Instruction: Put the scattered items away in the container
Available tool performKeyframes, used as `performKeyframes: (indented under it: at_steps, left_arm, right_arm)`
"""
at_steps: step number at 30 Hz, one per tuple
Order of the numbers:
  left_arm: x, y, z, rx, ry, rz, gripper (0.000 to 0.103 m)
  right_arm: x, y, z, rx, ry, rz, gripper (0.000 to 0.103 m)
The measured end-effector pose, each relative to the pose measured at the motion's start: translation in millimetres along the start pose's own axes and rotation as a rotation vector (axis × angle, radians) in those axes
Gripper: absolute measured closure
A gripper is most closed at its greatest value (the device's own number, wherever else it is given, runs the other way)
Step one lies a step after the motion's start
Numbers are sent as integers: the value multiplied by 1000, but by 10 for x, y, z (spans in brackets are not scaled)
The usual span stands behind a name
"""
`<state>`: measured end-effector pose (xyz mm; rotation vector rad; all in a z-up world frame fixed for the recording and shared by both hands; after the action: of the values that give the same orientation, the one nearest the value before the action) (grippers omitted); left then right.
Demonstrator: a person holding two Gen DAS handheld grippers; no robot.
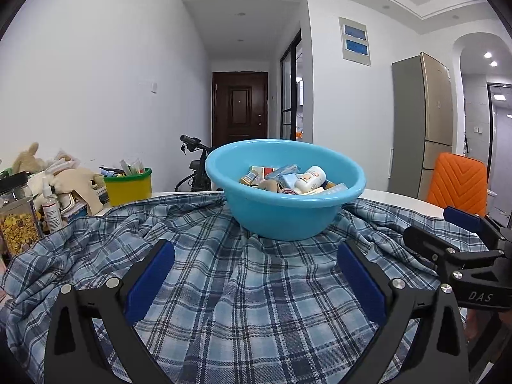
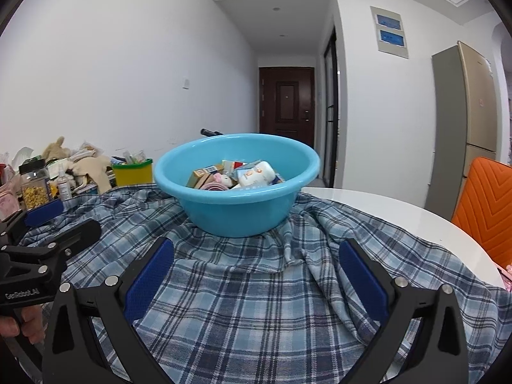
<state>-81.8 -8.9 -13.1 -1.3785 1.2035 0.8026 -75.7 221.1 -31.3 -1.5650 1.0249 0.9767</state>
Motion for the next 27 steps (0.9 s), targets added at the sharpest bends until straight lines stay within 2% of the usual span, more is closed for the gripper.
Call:
performKeyframes:
  at_steps: [6, 27]
  left_arm:
    - [-1, -3, 0, -1, 0, 1, 0]
    - [2, 1, -11, -2, -1, 1, 0]
  right_arm:
    - [-23, -6, 77, 44, 20, 11, 1]
    - [-24, -2, 97, 46, 21, 11, 1]
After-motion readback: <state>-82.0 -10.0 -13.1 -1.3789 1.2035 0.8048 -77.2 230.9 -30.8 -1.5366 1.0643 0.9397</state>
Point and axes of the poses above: each gripper's, at about its wrist camera, not at the fingertips, and y roughly the way its jaws point, z to its right, x to its underside, the point moved 8 cm from there along y, roughly the way its jaws point, and after that the axes turned 12 degrees about y, right-handed, at the moved point
